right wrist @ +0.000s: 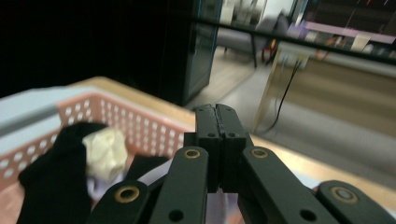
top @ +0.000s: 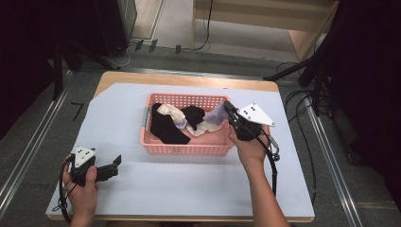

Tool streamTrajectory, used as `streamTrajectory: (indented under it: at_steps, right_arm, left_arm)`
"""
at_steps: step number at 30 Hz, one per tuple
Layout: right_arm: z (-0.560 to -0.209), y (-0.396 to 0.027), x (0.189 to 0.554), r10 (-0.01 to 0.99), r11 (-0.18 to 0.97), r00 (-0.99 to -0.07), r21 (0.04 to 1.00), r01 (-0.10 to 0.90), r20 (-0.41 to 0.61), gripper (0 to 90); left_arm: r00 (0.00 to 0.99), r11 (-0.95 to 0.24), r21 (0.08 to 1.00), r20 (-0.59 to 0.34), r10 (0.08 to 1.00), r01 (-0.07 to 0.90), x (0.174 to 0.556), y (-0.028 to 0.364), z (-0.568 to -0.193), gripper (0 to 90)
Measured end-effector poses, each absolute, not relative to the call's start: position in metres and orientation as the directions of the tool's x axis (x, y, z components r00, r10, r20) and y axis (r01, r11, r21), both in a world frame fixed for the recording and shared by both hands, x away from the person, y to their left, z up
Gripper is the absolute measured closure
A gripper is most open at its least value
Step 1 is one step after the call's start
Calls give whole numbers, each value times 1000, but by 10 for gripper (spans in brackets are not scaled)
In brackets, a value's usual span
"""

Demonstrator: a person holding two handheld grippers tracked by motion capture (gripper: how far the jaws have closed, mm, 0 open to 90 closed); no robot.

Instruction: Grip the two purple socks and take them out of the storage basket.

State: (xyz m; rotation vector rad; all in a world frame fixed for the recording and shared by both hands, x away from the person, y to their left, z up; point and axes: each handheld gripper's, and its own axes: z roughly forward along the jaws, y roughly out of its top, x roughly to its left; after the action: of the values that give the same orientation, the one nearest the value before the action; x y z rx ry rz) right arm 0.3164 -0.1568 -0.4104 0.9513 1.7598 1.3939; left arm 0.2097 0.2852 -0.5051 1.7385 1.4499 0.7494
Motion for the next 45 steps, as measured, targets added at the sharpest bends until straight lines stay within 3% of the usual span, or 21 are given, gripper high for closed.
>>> streamTrajectory:
  at_steps: [5,13,20,27,34,35,38,45]
  right_arm:
    - [-403,-163,312,877,99,-472,995,-6,-90,900]
    - [-395,-175,307,904,54,-420,997,-62,-75,900]
    - [-388,-201,303,952,39,-298,994,-99,-67,900]
    - [-400,-222,305,967,63,-243,997,-49,-73,900]
    - [-441,-239,311,981,48,-194,994,97,-28,897]
    - [-445,-241,312,978,26,-208,991,129,1,881]
    - [-452,-240,313,949,-64,-292,980,190,119,698]
    - [-450,-211,311,938,3,-339,979,203,67,627]
  left_arm:
    - [189,-84,833,-25,982,547,210,285,-505,51]
    - [189,-86,833,-23,982,547,210,285,-505,51]
    - [190,-86,832,-24,981,548,210,285,-505,51]
    - [188,-84,832,-25,982,548,210,284,-505,51]
    - [190,-86,832,-24,982,549,210,284,-505,51]
    - [189,-86,831,-23,982,549,210,284,-505,51]
    - [190,-87,831,-23,982,550,210,284,-505,51]
    - [191,-90,831,-20,981,549,210,284,-505,51]
